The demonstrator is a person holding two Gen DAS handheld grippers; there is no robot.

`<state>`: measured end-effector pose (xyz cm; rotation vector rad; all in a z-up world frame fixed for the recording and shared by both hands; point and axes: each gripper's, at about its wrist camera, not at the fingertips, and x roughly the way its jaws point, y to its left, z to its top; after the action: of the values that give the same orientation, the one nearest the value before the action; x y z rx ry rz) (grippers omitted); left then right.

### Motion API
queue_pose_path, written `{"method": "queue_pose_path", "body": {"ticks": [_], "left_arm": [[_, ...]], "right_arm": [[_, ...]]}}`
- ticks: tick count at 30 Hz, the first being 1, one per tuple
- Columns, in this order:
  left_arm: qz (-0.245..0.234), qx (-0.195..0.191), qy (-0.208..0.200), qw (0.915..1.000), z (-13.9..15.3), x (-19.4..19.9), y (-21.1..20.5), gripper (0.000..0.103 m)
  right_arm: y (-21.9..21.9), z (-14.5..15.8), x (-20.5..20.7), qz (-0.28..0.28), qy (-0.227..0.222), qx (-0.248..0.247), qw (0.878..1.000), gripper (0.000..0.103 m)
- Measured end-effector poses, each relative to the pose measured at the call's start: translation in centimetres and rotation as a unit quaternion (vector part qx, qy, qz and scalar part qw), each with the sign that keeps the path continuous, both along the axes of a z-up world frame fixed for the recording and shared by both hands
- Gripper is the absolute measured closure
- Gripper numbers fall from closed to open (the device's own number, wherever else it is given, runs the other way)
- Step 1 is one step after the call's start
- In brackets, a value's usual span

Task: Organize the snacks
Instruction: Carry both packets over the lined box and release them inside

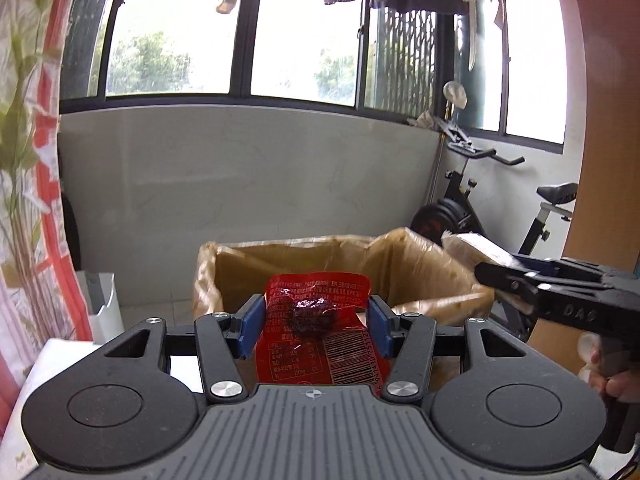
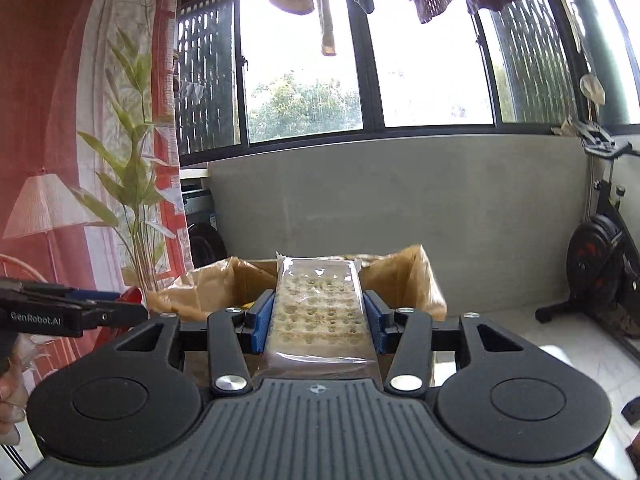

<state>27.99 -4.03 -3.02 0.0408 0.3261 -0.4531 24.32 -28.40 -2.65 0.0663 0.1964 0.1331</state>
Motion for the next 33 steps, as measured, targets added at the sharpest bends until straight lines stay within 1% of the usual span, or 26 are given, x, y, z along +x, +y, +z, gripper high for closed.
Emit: {"method": "queue_pose_path", "body": {"ticks": [3,4,6,8,11,14,16,17,18,20,21,23,25,29,33], "left_arm": [[-0.002,0.009,-0.02,0.9998,1.3,2.9,-2.4,0.045],[0.001,0.015,-0.018,0.9997,1.4,4.1,-3.2,0.045],[0.001,0.042,-0.017,0.999,0.8,6.7,-5.2,0.044],[0.017,0.068,0.003,0.9976,-0.3,9.1,-6.7,0.044],[0.031,0.064,0.042,0.9965,-2.1,11.5,-7.6,0.044],[0.05,0.062,0.074,0.994,-3.2,13.0,-8.2,0.037],[0.057,0.075,0.08,0.9924,-3.7,13.5,-8.2,0.029],[0.055,0.079,0.077,0.9924,-3.8,13.5,-8.3,0.023],[0.051,0.079,0.072,0.9929,-3.8,13.4,-7.9,0.021],[0.05,0.072,0.066,0.994,-3.4,13.1,-6.9,0.021],[0.049,0.064,0.066,0.9945,-3.0,13.0,-6.5,0.021],[0.052,0.04,0.061,0.996,-2.5,12.1,-5.2,0.021],[0.054,0.025,0.054,0.9968,-2.1,11.2,-4.4,0.021],[0.047,0.017,0.044,0.9978,-1.6,8.9,-2.8,0.022],[0.037,0.004,0.047,0.9982,-1.7,6.6,-0.7,0.026]], "right_arm": [[0.3,0.3,4.1,-0.025,0.009,-0.004,1.0,0.054],[0.4,0.2,5.2,-0.033,0.016,-0.006,0.999,0.054],[0.7,-0.2,7.5,-0.044,0.034,-0.011,0.998,0.054],[0.9,-1.0,9.3,-0.054,0.05,-0.016,0.997,0.054],[1.1,-2.1,11.0,-0.065,0.068,-0.03,0.995,0.054],[1.1,-2.9,12.0,-0.063,0.086,-0.04,0.993,0.054],[0.9,-3.4,12.4,-0.06,0.099,-0.044,0.992,0.053],[0.9,-3.5,12.4,-0.061,0.102,-0.043,0.992,0.053],[0.7,-3.5,12.1,-0.065,0.104,-0.039,0.992,0.051],[0.3,-3.3,11.1,-0.064,0.098,-0.028,0.993,0.041],[0.2,-3.2,10.5,-0.057,0.092,-0.023,0.994,0.04],[0.1,-2.8,9.1,-0.049,0.077,-0.019,0.996,0.039],[-0.1,-2.6,7.5,-0.041,0.061,-0.013,0.997,0.039],[0.0,-2.2,4.8,-0.032,0.039,-0.004,0.999,0.039],[0.3,-2.4,2.0,-0.034,0.017,0.004,0.999,0.039]]}}
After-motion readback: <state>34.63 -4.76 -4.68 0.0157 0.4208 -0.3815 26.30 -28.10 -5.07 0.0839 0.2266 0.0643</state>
